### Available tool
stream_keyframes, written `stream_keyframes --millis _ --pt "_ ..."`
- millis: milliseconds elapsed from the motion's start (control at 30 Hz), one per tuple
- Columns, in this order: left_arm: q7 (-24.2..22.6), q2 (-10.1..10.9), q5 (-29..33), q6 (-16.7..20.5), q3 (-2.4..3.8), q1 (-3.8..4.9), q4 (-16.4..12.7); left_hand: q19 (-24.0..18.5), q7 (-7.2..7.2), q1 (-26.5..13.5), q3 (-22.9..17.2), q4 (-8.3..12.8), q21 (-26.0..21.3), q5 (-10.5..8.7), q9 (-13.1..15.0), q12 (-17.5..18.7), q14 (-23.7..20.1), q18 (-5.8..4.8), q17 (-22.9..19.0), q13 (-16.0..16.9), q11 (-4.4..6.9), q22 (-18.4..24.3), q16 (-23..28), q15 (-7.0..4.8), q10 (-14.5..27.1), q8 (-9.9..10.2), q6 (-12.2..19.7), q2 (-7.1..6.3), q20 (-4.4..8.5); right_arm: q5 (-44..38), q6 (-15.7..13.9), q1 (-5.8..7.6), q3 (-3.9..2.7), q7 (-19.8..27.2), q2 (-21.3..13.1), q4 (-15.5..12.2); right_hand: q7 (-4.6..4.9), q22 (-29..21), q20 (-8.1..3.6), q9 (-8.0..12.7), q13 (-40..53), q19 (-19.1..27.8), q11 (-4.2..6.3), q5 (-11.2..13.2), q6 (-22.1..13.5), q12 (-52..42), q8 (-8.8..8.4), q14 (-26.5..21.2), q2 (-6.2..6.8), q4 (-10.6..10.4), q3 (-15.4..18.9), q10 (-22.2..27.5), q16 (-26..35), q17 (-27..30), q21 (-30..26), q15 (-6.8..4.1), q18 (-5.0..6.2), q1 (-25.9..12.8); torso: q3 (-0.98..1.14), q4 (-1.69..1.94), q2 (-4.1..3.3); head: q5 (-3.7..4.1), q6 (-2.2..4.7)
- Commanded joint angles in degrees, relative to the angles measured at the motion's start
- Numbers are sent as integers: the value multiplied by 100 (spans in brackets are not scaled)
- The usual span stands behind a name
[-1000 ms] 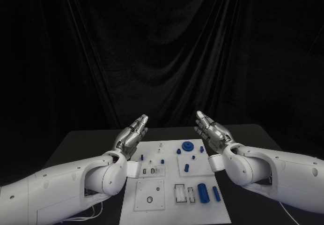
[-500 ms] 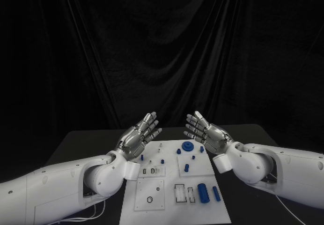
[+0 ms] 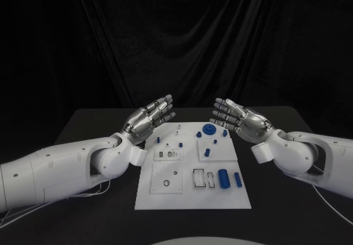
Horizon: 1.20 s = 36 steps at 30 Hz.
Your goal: Assemble the parts on the task board
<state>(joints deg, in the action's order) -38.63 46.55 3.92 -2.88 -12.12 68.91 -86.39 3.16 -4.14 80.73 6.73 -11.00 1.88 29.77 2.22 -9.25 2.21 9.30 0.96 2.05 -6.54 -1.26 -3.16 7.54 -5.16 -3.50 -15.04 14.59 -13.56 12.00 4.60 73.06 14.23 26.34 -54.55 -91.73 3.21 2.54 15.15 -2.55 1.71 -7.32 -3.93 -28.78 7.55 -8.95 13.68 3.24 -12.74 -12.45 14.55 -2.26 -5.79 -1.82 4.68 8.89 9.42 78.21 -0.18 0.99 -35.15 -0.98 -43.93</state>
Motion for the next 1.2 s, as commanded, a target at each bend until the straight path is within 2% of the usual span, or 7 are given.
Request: stream_keyframes --millis 33,200,333,400,867,1100,1200 --pt "-1219 49 -295 -107 4 2 -20 98 -54 122 -348 253 105 250 27 -360 101 82 35 36 -213 -44 -151 139 -83 -90 -224 -72 -146 -84 20 0 -4 62 -87 -58 -6 58 55 -7 17 -260 -86 -143 63 -160 58 81 8 97 -28 -11 -174 -31 146 62 96 147 -8 42 -61 14 -185" --pt "-1269 171 -312 -63 4 3 -142 101 -70 100 -399 291 108 285 32 -412 112 78 38 38 -243 -45 -168 160 -94 -104 -268 -93 -163 -89 -125 8 -4 158 -234 -145 10 190 132 -31 79 -900 -251 -349 187 -677 229 425 58 311 -100 -143 -658 -138 495 170 85 381 3 118 -88 -1 -409" --pt "-1358 356 -317 39 7 11 -352 131 -104 27 -536 387 132 317 47 -546 164 68 52 47 -350 -54 -245 226 -127 -145 -391 -134 -215 -223 -272 66 -4 267 -323 -202 162 312 139 -146 162 -1569 -280 -640 639 -1343 832 912 104 618 -240 -339 -1213 -259 837 193 72 671 -15 177 -95 7 -607" --pt "-1408 486 -318 96 17 19 -462 152 -116 -24 -596 422 148 332 55 -614 193 69 59 52 -381 -61 -287 239 -150 -168 -460 -147 -228 -415 -401 146 -4 276 -366 -221 214 409 141 -294 290 -2184 -411 -751 1057 -2243 1513 1547 155 958 -501 -575 -1872 -421 1132 202 63 985 -23 208 -116 14 -607" --pt "-1502 978 -103 126 88 52 -841 177 -161 -160 -792 520 172 424 69 -853 282 31 84 73 -497 -69 -435 323 -237 -214 -605 -164 -266 -3037 -1275 960 -4 -482 -362 -48 545 1064 -162 -439 629 -3805 -812 -605 1815 -4134 2442 3613 441 1671 -1133 -1565 -3244 -875 2501 -46 54 1336 -71 318 -388 177 -607" --pt "-1606 1197 -167 195 185 83 -1089 191 -167 -225 -836 525 184 447 75 -935 309 15 91 80 -523 -73 -486 343 -267 -233 -663 -180 -271 -5425 -1949 1340 -4 -1609 -287 -58 606 2519 -590 -278 386 -4466 -456 -99 2675 -3901 2205 5296 683 1574 -1247 -3049 -4445 -1468 4756 -527 102 1115 -91 365 -635 253 -607" --pt "-1630 1259 -179 218 205 128 -1151 209 -161 -268 -851 514 197 452 76 -971 323 11 95 83 -526 -79 -513 342 -280 -238 -679 -183 -267 -6511 -2133 1439 -4 -2071 -226 -65 568 2869 -623 -216 308 -4820 -393 704 2826 -3720 2012 5804 784 1444 -1456 -3266 -5260 -1901 5310 -585 115 1026 -91 384 -731 284 -593"
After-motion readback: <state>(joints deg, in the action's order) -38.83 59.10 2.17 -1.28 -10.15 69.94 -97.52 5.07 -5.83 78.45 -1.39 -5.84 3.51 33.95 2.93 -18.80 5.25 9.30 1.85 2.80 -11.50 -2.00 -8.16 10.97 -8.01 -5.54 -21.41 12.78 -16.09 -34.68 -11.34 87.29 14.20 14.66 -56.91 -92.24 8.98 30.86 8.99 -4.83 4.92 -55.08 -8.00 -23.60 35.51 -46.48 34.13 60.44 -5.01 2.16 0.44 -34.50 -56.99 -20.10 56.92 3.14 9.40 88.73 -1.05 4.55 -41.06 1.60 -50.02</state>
